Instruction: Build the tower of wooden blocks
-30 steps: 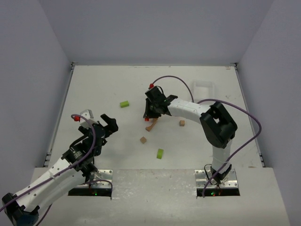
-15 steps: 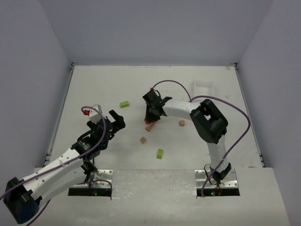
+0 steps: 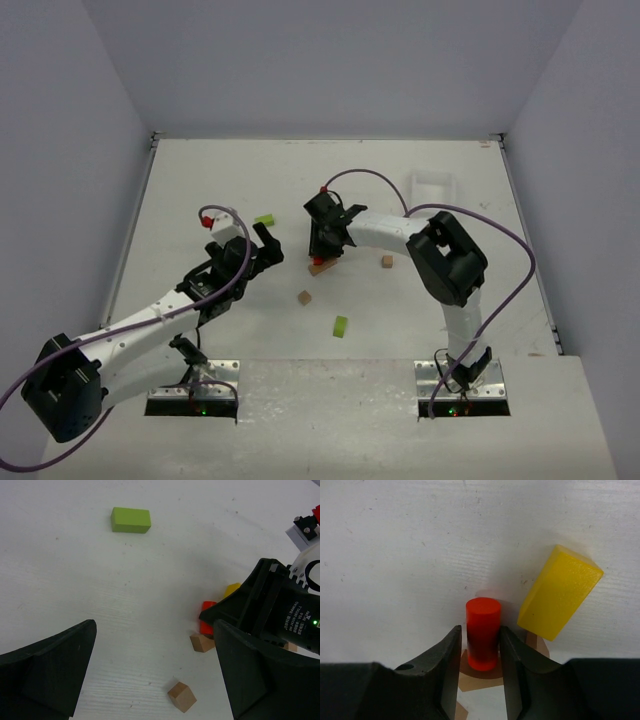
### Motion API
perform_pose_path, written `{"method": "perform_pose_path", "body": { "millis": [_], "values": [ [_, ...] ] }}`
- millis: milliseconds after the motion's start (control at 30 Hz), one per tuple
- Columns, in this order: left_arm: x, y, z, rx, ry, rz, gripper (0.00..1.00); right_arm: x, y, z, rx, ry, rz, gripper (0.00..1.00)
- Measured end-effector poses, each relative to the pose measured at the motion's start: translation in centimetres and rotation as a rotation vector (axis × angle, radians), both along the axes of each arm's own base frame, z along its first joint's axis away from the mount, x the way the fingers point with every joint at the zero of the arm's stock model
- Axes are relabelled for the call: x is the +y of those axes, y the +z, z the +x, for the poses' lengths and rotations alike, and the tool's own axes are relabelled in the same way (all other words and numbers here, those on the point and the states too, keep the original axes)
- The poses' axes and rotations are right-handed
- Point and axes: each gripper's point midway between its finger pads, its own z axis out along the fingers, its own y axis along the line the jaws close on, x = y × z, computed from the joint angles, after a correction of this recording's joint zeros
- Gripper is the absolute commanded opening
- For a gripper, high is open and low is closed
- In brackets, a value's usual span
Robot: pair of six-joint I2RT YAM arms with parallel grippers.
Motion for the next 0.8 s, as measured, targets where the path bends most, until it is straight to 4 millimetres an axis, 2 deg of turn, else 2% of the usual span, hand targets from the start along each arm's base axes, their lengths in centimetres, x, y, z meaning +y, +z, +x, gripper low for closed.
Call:
{"method": "perform_pose_path", "body": {
  "millis": [233,333,500,633,800],
  "values": [
    [-0.1,0.3,1.7,-0.019,-0.012,-0.052,1.0,0.4,2.0,0.8,-0.043,0.027,0.007,0.4],
    [-0.3,-0.3,2.5,-0.005,-0.033,-0.076,1.0,0.3,3.0,1.2,-0.073,0.031,0.003,0.42],
    [-0.9,-1.2,2.4,0.022,-0.079,-0.084,1.0,-0.5,4.9,1.5,-0.121,0.027,-0.015,0.44],
    [-0.8,-1.6,1.6,0.023,-0.091,-0.089,1.0,-2.5,5.7,0.3,-0.133,-0.004,-0.041,0.45],
    [-0.3,-1.6,0.8,0.005,-0.093,-0.098,1.0,-5.6,4.4,-2.1,-0.097,-0.062,-0.095,0.45]
  ]
}}
